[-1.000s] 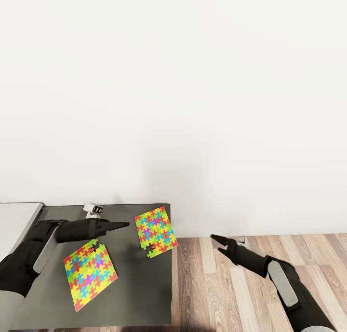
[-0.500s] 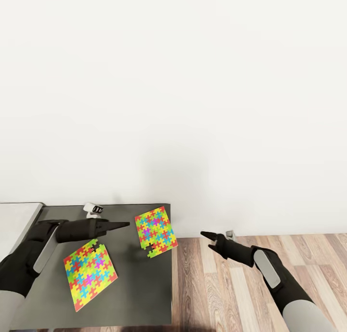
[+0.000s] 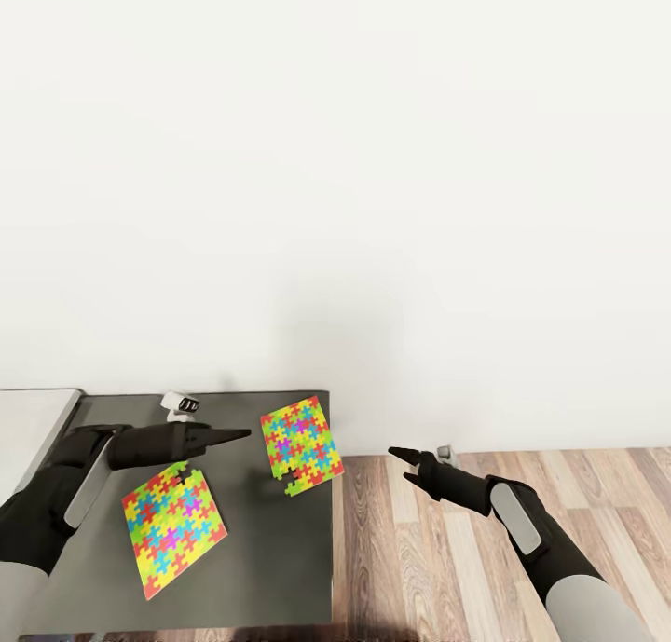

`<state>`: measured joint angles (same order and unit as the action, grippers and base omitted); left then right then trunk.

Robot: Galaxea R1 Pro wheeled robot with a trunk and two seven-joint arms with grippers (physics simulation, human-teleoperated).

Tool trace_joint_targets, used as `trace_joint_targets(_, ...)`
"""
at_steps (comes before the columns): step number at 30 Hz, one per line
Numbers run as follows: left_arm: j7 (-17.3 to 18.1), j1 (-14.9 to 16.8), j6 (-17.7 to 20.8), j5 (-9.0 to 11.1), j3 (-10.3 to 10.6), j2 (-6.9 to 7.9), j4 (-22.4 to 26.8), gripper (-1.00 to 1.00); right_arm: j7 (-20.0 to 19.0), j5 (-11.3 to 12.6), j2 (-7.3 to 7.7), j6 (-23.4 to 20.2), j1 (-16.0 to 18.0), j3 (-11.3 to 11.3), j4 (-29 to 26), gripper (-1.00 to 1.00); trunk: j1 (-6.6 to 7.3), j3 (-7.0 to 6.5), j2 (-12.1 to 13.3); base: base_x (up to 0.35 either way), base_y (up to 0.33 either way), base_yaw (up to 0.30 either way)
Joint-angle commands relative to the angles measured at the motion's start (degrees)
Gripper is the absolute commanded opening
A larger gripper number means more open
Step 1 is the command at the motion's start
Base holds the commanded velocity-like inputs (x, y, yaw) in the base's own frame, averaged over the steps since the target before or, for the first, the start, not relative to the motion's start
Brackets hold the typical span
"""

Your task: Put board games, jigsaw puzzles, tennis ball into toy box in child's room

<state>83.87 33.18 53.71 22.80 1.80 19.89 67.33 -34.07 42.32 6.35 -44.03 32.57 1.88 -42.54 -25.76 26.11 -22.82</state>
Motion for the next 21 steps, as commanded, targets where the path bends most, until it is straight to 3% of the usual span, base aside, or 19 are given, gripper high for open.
trace_joint_targets(1, 0.1, 0.0, 0.6, 0.3, 0.1, 0.06, 0.0, 1.00, -0.1, 0.0, -0.12, -0.4, 0.0, 0.1, 0.0, 1.00, -0.03, 0.18, -0.1, 0.000, 0.000, 0.000)
trace_joint_targets(21, 0.3, 0.0, 0.7, 0.3, -0.1, 0.30, 1.0, 1.00, -0.1, 0.1, -0.37, -0.4, 0.1, 0.1, 0.0, 1.00, -0.03, 2.06, -0.1, 0.000, 0.000, 0.000)
